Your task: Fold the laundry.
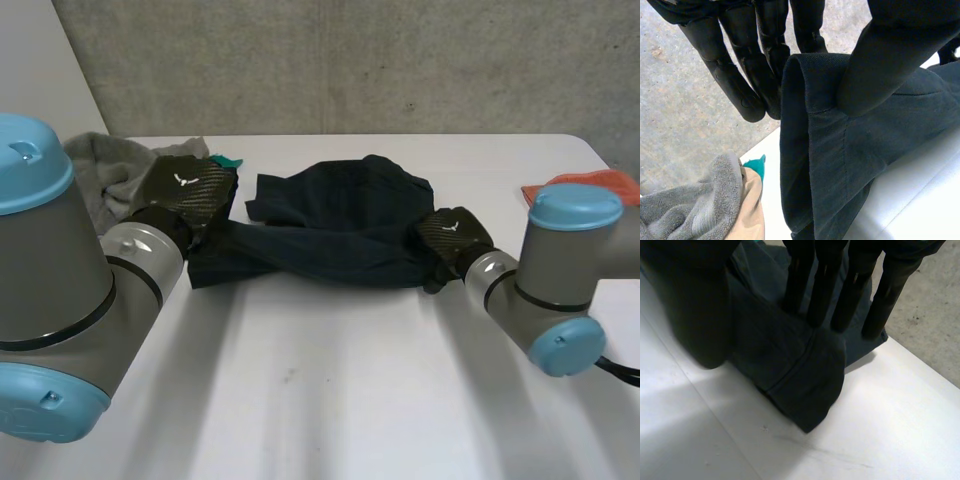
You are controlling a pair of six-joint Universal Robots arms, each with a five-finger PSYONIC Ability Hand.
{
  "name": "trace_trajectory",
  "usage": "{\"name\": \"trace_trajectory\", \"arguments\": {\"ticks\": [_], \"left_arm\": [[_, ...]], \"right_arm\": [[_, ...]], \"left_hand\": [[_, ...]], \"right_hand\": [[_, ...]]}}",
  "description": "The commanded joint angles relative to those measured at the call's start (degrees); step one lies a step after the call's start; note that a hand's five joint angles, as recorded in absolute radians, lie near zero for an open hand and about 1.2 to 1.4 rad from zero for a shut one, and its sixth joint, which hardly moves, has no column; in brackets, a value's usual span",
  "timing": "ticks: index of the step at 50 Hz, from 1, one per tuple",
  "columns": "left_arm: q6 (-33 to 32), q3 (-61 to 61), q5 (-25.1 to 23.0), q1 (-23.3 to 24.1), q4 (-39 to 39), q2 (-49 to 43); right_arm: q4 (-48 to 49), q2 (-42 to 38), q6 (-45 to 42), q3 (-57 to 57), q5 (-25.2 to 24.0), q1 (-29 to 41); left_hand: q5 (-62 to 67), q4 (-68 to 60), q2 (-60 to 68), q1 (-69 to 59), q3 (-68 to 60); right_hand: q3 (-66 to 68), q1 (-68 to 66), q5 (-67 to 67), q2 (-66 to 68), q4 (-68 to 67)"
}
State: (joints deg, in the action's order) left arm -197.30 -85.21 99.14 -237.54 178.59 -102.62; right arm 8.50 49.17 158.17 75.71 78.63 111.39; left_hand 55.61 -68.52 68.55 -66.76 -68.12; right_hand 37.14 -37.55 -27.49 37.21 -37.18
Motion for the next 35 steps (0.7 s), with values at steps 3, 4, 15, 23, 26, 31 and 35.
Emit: {"name": "trace_trajectory", "arguments": {"ticks": [3,4,15,23,26,31,35], "left_arm": [[2.80,-0.22,0.00,-0.81,-1.75,0.23],[2.89,-0.31,-0.08,-0.99,-2.10,0.32],[2.01,1.10,-6.14,-4.77,-16.68,6.38],[1.57,4.18,-11.42,-5.65,-28.64,8.50],[1.05,4.62,-10.90,-5.21,-27.42,3.15],[-0.89,10.31,-6.25,-4.42,-21.19,-9.33],[-1.68,21.64,-2.72,-4.59,-13.73,-14.09]], "right_arm": [[-1.73,2.67,0.20,-0.30,3.19,-0.47],[-1.99,4.86,0.29,0.22,3.37,-0.91],[-36.59,25.71,-10.51,-4.33,-4.62,-9.35],[-60.26,24.75,-22.99,-9.61,-3.84,-9.44],[-59.65,20.71,-24.49,-10.14,-3.49,-8.48],[-52.64,12.98,-23.09,-16.02,-0.59,-6.63],[-43.85,9.98,-20.37,-25.41,2.84,-4.87]], "left_hand": [[14.39,-11.48,11.45,-13.24,-11.88],[14.39,-11.48,11.45,-13.24,-11.88],[14.39,-11.48,11.45,-13.24,-11.88],[14.39,-11.48,11.45,-13.24,-11.88],[14.39,-11.48,11.45,-13.24,-11.88],[14.39,-11.48,11.45,-13.24,-11.88],[14.39,-11.48,11.45,-13.24,-11.88]], "right_hand": [[42.86,-42.45,-42.51,42.79,-42.82],[42.86,-42.45,-42.51,42.79,-42.82],[42.86,-42.45,-42.51,42.79,-42.82],[42.86,-42.45,-42.51,42.79,-42.82],[42.86,-42.45,-42.51,42.79,-42.82],[42.86,-42.45,-42.51,42.79,-42.82],[42.86,-42.45,-42.51,42.79,-42.82]]}}
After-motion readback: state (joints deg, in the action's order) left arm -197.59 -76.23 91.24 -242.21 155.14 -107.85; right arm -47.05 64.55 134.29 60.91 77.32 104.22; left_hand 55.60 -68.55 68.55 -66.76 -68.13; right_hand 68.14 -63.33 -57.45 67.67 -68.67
